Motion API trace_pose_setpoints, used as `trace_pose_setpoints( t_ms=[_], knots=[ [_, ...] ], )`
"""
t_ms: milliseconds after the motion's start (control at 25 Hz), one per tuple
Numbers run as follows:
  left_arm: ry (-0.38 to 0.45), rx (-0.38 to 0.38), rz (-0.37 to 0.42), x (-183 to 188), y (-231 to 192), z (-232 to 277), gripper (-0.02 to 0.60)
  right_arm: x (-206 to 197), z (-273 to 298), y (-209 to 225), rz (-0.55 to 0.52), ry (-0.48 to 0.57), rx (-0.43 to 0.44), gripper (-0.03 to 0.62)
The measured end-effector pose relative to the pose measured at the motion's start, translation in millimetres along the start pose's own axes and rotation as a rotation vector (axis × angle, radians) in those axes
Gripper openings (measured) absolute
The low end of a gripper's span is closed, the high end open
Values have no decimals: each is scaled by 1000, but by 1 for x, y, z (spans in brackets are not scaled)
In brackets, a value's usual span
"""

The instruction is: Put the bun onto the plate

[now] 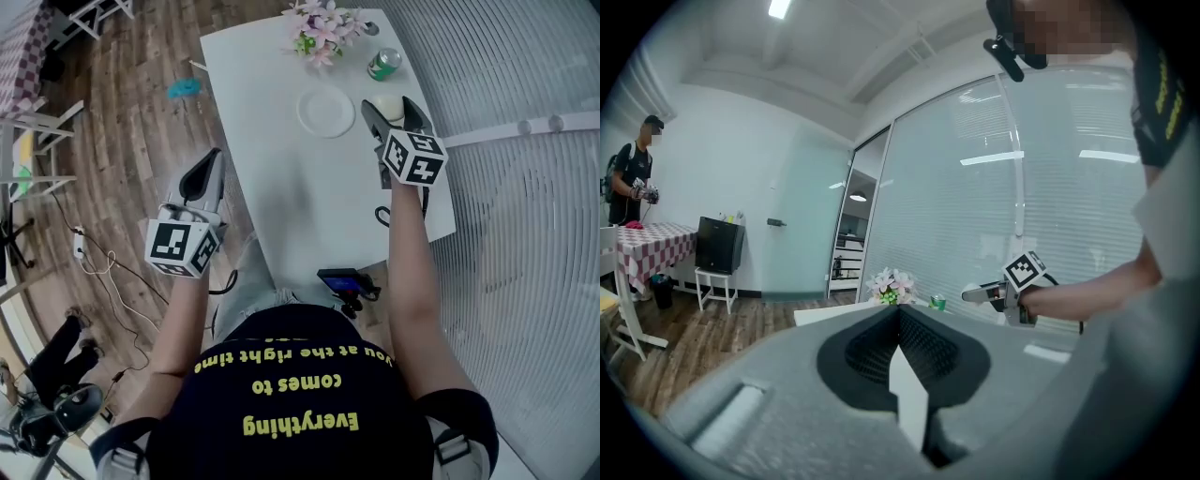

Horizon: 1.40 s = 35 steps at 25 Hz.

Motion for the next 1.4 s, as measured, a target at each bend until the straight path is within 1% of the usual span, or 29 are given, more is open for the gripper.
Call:
trace_pose_setpoints(
  t_ms=[560, 840, 1400],
  knots=[
    [-17, 54, -18, -7, -35, -2, -2, -2, 52, -40, 4, -24, 91, 394],
    [-21, 74, -30, -10, -45, -2, -2, -5, 73, -48, -5, -49, 117, 394],
    [-52, 121, -60, -27, -63, -3, -2, -57, 118, -61, -13, -166, 158, 394]
  ],
)
Point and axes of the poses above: the fingertips, and each gripper's own axes: z forward along the fingers, y to its right, x out of its top, the point moved 1 cm from there along -z, backward along the fingers, and after that the axes turned 9 degrees about -z, right-handed, at the moved point
